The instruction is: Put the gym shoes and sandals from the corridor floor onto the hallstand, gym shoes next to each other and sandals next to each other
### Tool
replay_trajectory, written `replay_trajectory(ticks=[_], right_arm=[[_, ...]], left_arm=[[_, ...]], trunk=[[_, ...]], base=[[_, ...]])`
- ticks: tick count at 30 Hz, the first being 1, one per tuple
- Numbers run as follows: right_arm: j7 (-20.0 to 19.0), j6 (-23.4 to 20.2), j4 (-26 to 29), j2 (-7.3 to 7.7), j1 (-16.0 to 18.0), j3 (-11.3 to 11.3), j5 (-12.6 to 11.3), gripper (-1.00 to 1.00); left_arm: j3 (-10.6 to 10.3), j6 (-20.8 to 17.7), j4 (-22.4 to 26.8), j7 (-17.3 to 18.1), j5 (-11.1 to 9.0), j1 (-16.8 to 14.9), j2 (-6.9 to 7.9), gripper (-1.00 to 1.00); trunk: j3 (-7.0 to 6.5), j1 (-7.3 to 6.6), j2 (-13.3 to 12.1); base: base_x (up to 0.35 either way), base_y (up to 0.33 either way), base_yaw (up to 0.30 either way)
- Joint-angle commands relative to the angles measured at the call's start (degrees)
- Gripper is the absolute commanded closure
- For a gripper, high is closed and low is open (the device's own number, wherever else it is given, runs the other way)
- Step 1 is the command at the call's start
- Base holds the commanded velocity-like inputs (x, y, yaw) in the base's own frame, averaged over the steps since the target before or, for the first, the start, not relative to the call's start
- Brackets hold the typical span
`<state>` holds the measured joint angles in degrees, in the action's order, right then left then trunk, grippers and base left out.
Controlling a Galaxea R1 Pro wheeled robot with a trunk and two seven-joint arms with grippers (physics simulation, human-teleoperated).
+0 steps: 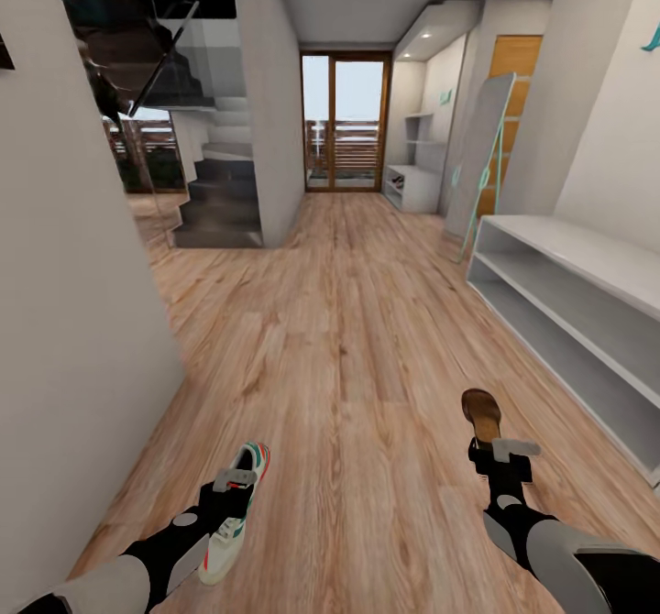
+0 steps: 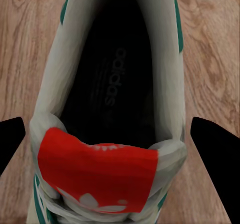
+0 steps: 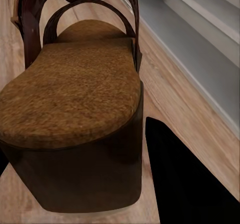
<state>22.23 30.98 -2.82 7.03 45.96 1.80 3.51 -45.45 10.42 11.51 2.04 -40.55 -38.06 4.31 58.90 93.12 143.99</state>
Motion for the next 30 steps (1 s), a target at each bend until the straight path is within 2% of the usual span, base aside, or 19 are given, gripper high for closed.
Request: replay_trajectory(ticks=[1,30], right_arm=[[-0.08,0.06,0.01,0.0,0.01,0.05,-0.08,1.0],[-0.08,0.05,0.01,-0.03,0.01,0.05,-0.08,1.0]], left_arm=[[0.01,0.01,0.01,-0.02,0.03,0.0,0.0,1.0],[0.01,-0.05,0.01,-0.03,0.03,0.0,0.0,1.0]], trunk=[[0.0,0.0,0.0],[0.0,0.0,0.0]], base=[[0.345,0.0,0.0],[0.346,0.0,0.0]])
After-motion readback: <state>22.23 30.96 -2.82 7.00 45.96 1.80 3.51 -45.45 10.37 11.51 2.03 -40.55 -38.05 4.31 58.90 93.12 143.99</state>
